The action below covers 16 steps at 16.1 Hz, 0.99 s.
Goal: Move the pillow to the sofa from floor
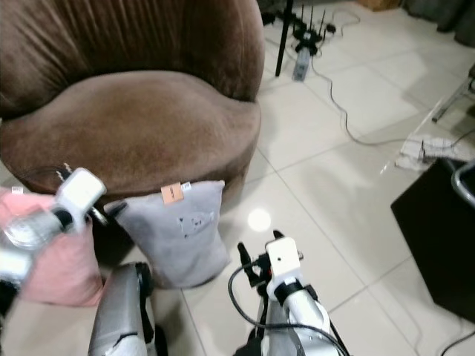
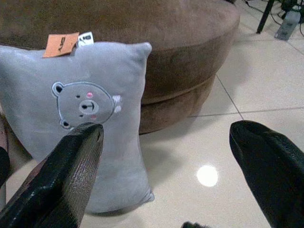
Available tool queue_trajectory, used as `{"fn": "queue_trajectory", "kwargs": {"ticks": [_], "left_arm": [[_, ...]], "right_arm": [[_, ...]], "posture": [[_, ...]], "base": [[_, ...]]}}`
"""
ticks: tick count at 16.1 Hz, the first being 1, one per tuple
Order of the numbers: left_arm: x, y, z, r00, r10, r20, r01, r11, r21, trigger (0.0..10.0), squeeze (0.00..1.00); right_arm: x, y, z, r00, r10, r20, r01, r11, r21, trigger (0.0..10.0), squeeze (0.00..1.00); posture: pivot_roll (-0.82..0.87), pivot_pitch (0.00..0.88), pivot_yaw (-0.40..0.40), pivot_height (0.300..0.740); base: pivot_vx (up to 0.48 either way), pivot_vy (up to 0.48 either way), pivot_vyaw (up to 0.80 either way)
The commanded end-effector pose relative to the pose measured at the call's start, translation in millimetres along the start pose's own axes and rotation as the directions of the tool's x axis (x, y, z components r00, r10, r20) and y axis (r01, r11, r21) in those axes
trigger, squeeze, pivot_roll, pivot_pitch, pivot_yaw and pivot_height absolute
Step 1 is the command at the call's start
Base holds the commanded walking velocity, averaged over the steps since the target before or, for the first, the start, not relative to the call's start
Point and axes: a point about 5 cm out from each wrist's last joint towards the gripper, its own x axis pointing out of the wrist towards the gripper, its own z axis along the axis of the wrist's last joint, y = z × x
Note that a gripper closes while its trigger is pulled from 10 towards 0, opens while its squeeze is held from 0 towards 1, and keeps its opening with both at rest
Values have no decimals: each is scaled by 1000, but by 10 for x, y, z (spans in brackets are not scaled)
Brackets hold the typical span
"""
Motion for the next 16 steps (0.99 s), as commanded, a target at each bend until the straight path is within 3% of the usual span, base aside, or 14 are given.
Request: {"fn": "queue_trajectory", "kwargs": {"ticks": [1,3,6,7,13,16], "left_arm": [[9,36,21,999,-43,-20,44,999,32,10000,0],[0,194,81,995,-81,-54,85,993,83,10000,0],[86,246,170,991,-103,-90,116,982,150,10000,0],[133,222,184,990,-95,-106,113,977,179,10000,0],[320,-39,91,977,-89,-194,125,975,183,10000,0],[366,-207,-66,958,-52,-283,118,968,221,10000,0]], "right_arm": [[-9,-34,-8,1000,-21,1,21,1000,0,10000,0],[-8,-19,-3,1000,-26,7,26,1000,4,10000,0],[-3,-5,20,999,-37,21,37,999,11,10000,0],[-2,0,24,999,-38,24,38,999,11,10000,0],[-114,-36,80,997,-60,43,60,998,-3,10000,0],[-381,-235,99,994,-110,22,111,993,-38,10000,0]], "posture": [[-20,139,-28,511],[-22,139,-21,511],[-29,142,-12,511],[-32,142,-12,511],[-116,180,-29,511],[-188,207,-62,511]], "base": [[0,0,0],[0,0,0],[0,0,0],[0,0,0],[0,0,0],[0,0,0]]}}
